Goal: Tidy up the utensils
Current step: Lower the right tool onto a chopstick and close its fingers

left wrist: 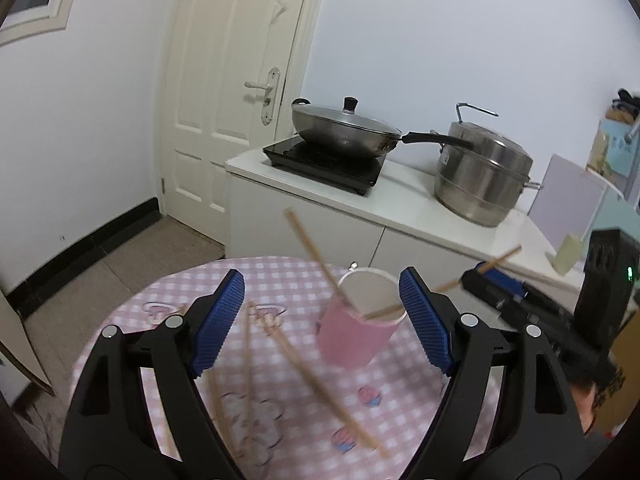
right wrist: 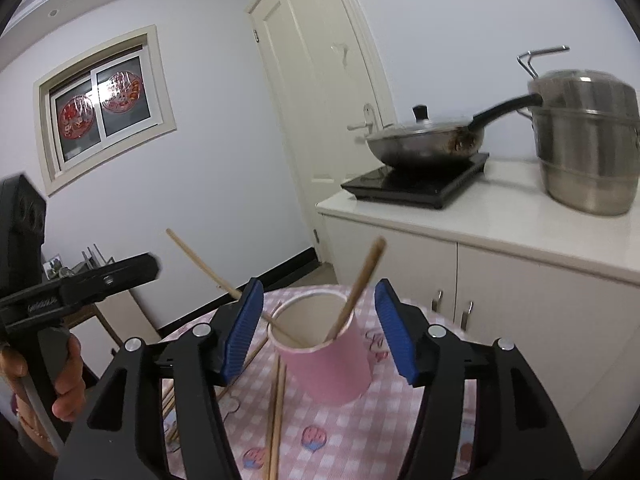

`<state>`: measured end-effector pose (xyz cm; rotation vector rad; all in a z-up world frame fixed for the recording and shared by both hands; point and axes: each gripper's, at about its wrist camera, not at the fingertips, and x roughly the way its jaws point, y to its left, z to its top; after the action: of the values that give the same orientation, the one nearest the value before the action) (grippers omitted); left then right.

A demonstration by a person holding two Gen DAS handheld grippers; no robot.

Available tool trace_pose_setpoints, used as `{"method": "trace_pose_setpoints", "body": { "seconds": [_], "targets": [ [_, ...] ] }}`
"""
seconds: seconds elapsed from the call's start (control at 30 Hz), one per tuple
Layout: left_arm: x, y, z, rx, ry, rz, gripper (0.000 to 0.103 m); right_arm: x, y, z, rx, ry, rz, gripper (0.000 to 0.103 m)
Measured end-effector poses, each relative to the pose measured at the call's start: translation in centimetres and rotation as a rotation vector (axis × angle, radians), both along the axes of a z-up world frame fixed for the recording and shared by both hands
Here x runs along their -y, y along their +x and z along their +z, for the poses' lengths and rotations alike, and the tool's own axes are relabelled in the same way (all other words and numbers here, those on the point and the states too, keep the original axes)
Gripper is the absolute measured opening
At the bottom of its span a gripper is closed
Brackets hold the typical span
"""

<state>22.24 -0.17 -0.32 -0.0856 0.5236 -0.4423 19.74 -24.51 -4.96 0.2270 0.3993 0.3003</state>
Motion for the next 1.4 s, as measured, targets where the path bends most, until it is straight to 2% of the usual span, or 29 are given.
{"method": "trace_pose_setpoints", "body": {
  "seconds": [0.17, 0.33, 0.5, 0.67, 0.73, 0.77, 0.83, 0.9, 1.0, 1.1, 1.23, 1.4],
  "targets": [
    [-4.9, -1.9, -1.4, -0.029, 0.007, 0.019, 0.079, 0.2, -1.6, -1.2, -0.051, 0.002, 0.004, 0.057],
    [-9.3, -2.4, -4.2, -0.079, 0.058, 0.094, 0.079, -0.6, -2.7, -3.4, -0.116, -0.022, 0.035, 0.057],
    [-12.4, -0.6, -8.2, -0.229, 0.081, 0.178, 0.079, -3.1, -3.2, -5.7, -0.161, -0.118, 0.079, 0.057],
    [-13.3, 2.1, -12.1, -0.389, 0.073, 0.19, 0.079, -5.8, -2.4, -7.5, -0.23, -0.177, 0.156, 0.057],
    [-13.0, 2.7, -13.2, -0.416, 0.096, 0.187, 0.079, -7.0, -2.0, -8.1, -0.256, -0.21, 0.189, 0.057],
    [-12.9, 3.0, -13.6, -0.425, 0.104, 0.187, 0.077, -7.4, -1.7, -8.2, -0.269, -0.224, 0.197, 0.057],
    [-12.8, 3.7, -14.4, -0.455, 0.115, 0.194, 0.063, -8.2, -1.0, -8.6, -0.298, -0.249, 0.204, 0.057],
    [-12.8, 4.5, -15.4, -0.498, 0.124, 0.198, 0.056, -8.8, -0.2, -9.3, -0.333, -0.274, 0.215, 0.052],
    [-12.5, 4.8, -15.6, -0.498, 0.156, 0.202, 0.052, -9.4, 0.6, -10.1, -0.373, -0.303, 0.228, 0.041],
    [-12.2, 5.0, -15.5, -0.49, 0.197, 0.207, 0.043, -9.7, 1.5, -10.8, -0.399, -0.336, 0.219, 0.036],
    [-12.1, 5.5, -15.4, -0.496, 0.194, 0.191, 0.038, -10.2, 2.1, -11.3, -0.422, -0.356, 0.227, 0.032],
    [-12.0, 5.6, -15.5, -0.499, 0.192, 0.186, 0.037, -10.8, 3.2, -11.8, -0.446, -0.405, 0.209, 0.03]
  ]
}}
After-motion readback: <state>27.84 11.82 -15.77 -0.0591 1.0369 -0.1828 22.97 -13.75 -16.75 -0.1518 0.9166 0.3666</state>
